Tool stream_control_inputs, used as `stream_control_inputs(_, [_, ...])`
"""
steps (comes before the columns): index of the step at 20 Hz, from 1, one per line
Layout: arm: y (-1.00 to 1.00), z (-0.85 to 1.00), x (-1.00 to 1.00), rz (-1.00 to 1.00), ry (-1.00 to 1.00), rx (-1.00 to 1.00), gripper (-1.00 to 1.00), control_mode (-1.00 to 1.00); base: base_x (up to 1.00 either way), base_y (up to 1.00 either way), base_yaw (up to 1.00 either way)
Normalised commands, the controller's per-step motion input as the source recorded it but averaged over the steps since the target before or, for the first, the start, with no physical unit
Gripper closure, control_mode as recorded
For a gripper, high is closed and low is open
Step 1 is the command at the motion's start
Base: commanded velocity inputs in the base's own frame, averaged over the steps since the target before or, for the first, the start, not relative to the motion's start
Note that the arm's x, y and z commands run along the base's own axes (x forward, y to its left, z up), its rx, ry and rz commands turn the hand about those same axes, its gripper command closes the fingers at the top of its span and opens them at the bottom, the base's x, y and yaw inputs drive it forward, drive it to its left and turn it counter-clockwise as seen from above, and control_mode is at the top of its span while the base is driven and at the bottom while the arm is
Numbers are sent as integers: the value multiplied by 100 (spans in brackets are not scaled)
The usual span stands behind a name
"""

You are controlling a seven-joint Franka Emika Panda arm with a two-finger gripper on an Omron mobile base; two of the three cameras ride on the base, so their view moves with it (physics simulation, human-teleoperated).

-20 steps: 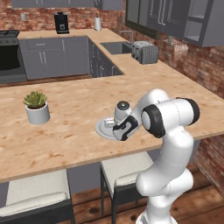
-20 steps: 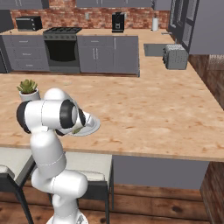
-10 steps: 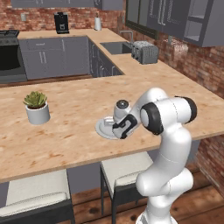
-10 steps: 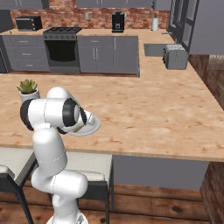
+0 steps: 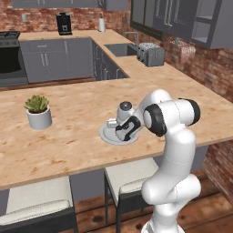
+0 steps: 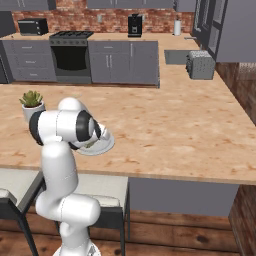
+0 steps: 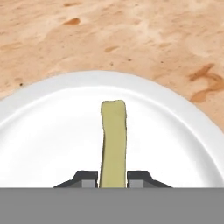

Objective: Retrieve the butter from the fridge and place it on a plate on the dining table. Then retrieve the butter knife by the fridge and place it near the plate.

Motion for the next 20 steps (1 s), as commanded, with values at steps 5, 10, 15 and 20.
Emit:
stream_control_inputs(5, [0, -6, 33, 0, 0, 0, 100, -100, 0, 0, 0])
stream_control_inputs(10, [0, -6, 4, 0, 0, 0, -100, -100, 0, 0, 0])
stream_control_inputs(15, [0, 0, 0, 0, 0, 1, -100, -100, 0, 0, 0])
stream_control_inputs(20, [0, 2, 0, 0, 3, 0, -100, -100, 0, 0, 0])
